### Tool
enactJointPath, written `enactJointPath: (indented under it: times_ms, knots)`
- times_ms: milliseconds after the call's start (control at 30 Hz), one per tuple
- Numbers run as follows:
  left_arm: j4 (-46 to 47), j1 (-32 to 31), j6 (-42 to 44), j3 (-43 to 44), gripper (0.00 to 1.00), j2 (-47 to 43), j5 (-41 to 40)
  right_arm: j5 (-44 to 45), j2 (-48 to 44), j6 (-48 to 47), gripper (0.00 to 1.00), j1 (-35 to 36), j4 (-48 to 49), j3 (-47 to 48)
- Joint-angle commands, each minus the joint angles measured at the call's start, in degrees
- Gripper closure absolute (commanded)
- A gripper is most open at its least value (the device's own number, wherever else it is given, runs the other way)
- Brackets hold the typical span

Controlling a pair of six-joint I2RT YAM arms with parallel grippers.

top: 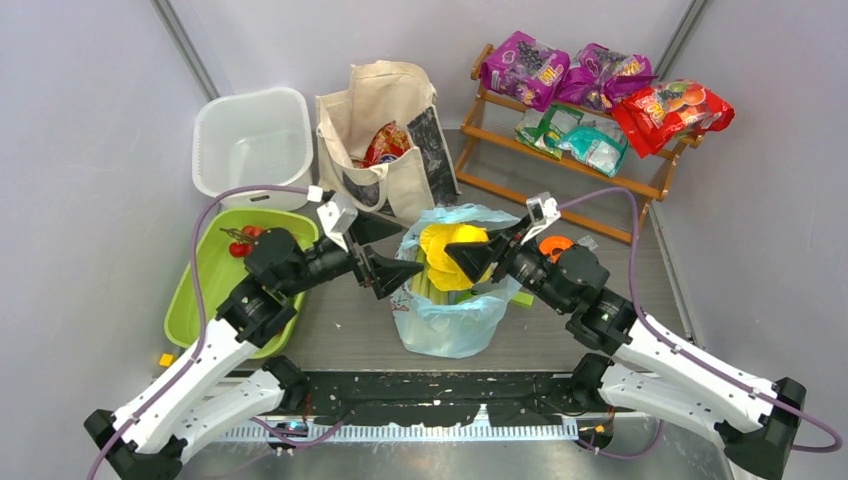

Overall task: Untie the knot of the grocery bags and take out the mixed food
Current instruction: Pick up the fake fruit from the takeout bag.

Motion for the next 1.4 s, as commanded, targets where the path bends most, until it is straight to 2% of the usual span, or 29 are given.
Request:
enactJointPath:
  times_ms: [0,133,233,533,800,933,1300,1367]
  knots:
    - [9.04,-0.95,-5.60,-1.85,0.00,3.51,1.43,4.06,3.20,4.75,0.95,-0.32,0.67,-1.69]
    - [15.06,-3.76,-8.40,-5.41,0.00,7.74,1.51,2.45,6.48,11.54,0.95,-0.27,5.84,-5.09]
    - [16.08,-5.87,-6.21,-6.68,0.00,9.18,-0.22,1.57,8.37,15.52,0.95,-0.37,9.25,-6.32]
    - [24.34,-7.38,-1.35,-14.63,0.00,4.06,-5.22,1.58,7.06,22.93,0.95,-0.69,8.47,-5.76]
    - [24.60,-10.87,4.13,-10.85,0.01,9.76,-5.77,0.66,5.11,28.27,0.95,-0.80,9.73,-6.21]
    - [23.21,-12.27,5.89,-9.88,0.00,11.56,-8.54,0.04,4.69,29.65,0.95,-0.84,10.76,-6.22]
    - [25.24,-13.42,5.76,-7.32,0.01,17.47,-13.31,-2.24,4.65,31.07,0.95,-0.85,12.76,-6.42]
    - [25.93,-13.64,5.43,-7.17,0.04,18.27,-13.97,-2.46,4.55,31.36,0.95,-0.84,13.33,-6.62]
